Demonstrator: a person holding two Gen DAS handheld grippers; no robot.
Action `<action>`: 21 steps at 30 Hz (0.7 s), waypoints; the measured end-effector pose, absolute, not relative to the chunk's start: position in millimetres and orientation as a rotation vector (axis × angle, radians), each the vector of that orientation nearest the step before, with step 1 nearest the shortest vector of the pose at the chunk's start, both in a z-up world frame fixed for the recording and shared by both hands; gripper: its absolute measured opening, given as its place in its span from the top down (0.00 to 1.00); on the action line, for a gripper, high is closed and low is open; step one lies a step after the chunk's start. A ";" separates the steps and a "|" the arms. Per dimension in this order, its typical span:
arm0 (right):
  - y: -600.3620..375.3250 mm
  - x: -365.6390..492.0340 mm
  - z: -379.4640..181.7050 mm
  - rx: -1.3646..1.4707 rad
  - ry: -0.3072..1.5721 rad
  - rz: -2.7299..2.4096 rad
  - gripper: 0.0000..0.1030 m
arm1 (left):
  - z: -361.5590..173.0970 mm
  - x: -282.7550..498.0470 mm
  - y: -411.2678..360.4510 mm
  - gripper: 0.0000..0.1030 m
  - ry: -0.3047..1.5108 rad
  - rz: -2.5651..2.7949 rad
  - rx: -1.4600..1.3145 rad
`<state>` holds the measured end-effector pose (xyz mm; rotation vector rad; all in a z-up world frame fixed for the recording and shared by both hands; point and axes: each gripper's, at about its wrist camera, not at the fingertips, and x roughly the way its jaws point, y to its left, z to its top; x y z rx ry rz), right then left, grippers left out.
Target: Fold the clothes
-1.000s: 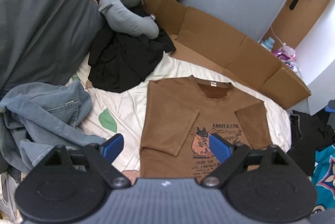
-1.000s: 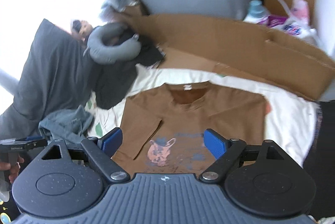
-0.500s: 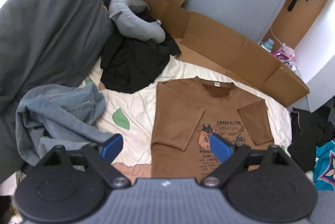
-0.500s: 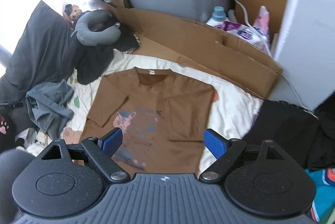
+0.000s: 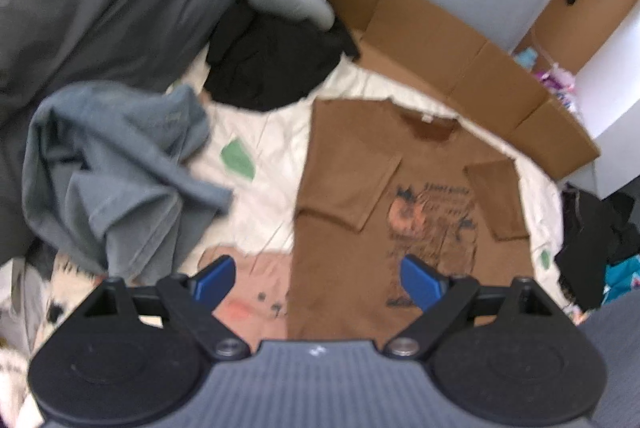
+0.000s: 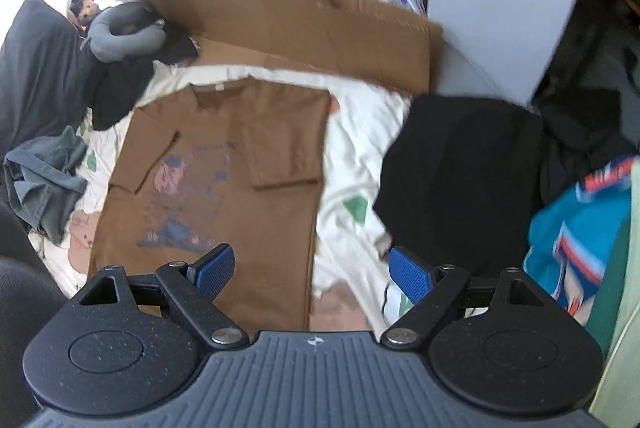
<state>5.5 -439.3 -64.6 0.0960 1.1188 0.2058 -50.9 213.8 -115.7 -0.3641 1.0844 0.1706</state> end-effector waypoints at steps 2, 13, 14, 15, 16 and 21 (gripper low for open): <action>-439.6 -11.3 -79.5 0.110 1.125 0.207 0.15 | -125.5 -58.0 214.3 0.12 1.108 0.177 -0.370; -440.2 -60.9 -171.6 0.256 1.184 0.175 0.33 | -153.0 -85.8 212.0 0.13 1.151 0.236 -0.456; -440.7 -64.1 -178.7 0.266 1.189 0.172 0.34 | -154.3 -87.4 210.1 0.13 1.148 0.235 -0.448; -441.1 -67.3 -185.7 0.275 1.193 0.169 0.35 | -155.5 -89.0 208.2 0.13 1.146 0.234 -0.440; -441.6 -70.4 -191.5 0.282 1.195 0.167 0.36 | -156.7 -90.6 206.3 0.13 1.143 0.233 -0.433; -443.2 -84.8 -216.3 0.325 1.203 0.162 0.47 | -169.2 -95.6 200.1 0.14 1.160 0.217 -0.430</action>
